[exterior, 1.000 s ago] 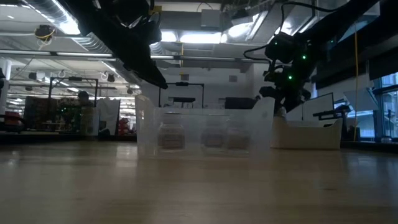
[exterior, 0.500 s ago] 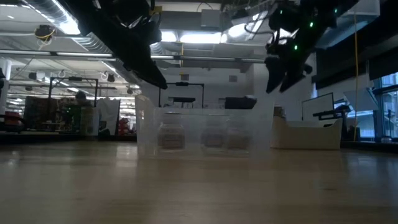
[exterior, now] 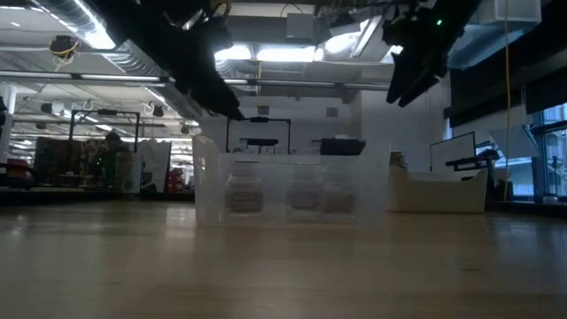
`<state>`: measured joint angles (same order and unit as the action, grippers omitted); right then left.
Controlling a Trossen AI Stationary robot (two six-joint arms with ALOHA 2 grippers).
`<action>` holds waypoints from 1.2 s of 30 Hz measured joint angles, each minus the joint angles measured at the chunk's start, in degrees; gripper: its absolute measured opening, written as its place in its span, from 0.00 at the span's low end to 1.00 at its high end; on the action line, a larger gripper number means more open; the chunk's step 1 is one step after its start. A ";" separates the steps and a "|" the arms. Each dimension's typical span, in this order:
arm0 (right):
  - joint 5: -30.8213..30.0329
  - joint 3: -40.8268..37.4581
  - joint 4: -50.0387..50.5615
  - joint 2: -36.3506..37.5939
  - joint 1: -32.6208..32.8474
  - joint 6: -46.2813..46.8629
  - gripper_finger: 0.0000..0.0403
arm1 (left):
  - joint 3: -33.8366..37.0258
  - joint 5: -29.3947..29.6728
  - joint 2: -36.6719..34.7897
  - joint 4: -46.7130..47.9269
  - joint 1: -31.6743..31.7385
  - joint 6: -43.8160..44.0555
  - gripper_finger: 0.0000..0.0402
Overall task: Sort spices by type
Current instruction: Put the bottom brown seasoning bottle into the white bin
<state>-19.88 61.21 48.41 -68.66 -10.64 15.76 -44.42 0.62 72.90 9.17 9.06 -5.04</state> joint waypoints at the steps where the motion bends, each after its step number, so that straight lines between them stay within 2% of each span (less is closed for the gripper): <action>1: 0.04 0.00 0.41 0.00 1.65 0.83 0.89 | 0.00 0.19 0.00 -0.48 -0.75 0.43 0.94; 17: 4.22 0.01 6.74 -0.04 27.20 22.12 0.89 | -0.02 1.02 2.25 -9.28 -10.43 6.43 0.94; 26: 10.49 0.02 6.64 -0.07 40.29 37.46 0.89 | -0.02 1.10 8.22 -17.15 -14.18 9.39 0.94; 36: 8.96 0.02 3.18 -0.11 53.86 57.03 0.89 | -0.02 1.12 15.45 -29.38 -18.69 14.71 0.94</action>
<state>-10.92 61.23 51.58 -68.77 43.21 72.78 -44.45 1.74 88.35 -20.21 -9.63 9.68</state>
